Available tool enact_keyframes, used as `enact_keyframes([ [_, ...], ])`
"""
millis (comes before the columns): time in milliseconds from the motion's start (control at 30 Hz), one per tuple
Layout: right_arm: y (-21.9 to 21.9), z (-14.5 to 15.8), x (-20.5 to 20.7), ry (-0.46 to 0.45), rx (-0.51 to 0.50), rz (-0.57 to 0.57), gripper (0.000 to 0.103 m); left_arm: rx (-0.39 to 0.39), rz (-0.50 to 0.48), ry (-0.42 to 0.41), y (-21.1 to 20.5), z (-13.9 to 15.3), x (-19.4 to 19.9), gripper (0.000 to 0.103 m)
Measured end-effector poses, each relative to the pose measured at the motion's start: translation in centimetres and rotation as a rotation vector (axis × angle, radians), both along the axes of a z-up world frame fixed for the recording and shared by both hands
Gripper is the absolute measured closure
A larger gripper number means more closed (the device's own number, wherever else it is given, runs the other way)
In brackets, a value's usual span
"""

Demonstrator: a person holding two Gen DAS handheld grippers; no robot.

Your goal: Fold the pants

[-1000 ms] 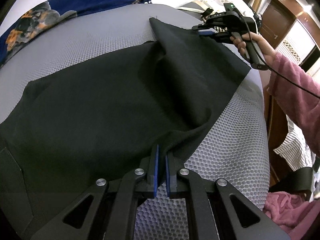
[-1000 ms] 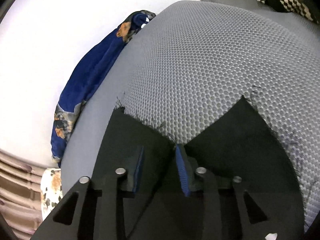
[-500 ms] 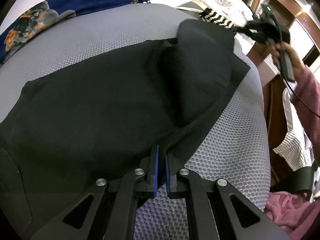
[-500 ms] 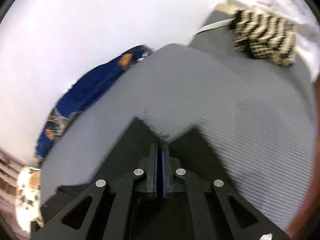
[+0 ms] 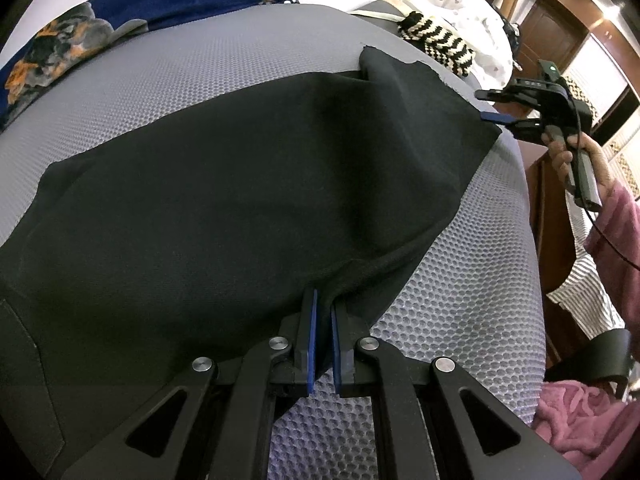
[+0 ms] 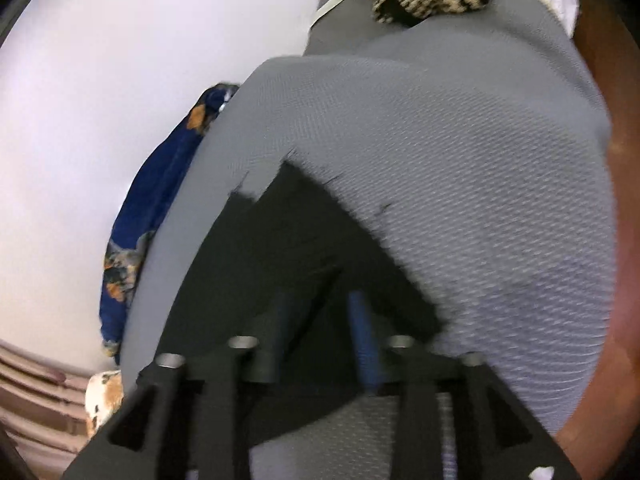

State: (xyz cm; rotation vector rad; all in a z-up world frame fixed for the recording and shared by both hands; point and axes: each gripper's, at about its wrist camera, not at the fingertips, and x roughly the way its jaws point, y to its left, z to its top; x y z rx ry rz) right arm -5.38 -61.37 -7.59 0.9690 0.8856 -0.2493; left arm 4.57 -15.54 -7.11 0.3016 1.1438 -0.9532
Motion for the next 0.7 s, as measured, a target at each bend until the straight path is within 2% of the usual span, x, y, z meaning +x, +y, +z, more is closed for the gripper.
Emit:
enact_keyframes([
  [133, 1.1, -0.8, 1.7, -0.013, -0.012, 0.018, 0.063, -0.001, 0.006, 0.003, 0.0, 0.0, 0.0, 0.096],
  [200, 0.6, -1.2, 2.5, -0.029, 0.01, 0.003, 0.071, 0.0, 0.005, 0.002, 0.0, 0.0, 0.0, 0.095],
  [267, 0.1, -1.9, 3.1, -0.035, 0.038, -0.007, 0.094, -0.001, 0.006, 0.004, -0.1, -0.1, 0.0, 0.095],
  [367, -0.1, -1.9, 3.4, -0.042, 0.04, -0.009, 0.099, -0.003, 0.008, 0.008, 0.0, -0.2, 0.1, 0.095],
  [533, 1.0, 2.3, 1.0, -0.067, -0.133, -0.028, 0.101, -0.003, 0.006, 0.001, 0.1, -0.3, 0.0, 0.093],
  [600, 1.3, 3.1, -0.5, -0.047, -0.185, -0.048, 0.101, -0.003, 0.004, 0.002, 0.1, -0.3, 0.0, 0.092],
  [700, 1.6, 2.2, -2.3, 0.022, -0.229, -0.062, 0.101, -0.007, 0.0, 0.008, 0.1, -0.2, 0.1, 0.092],
])
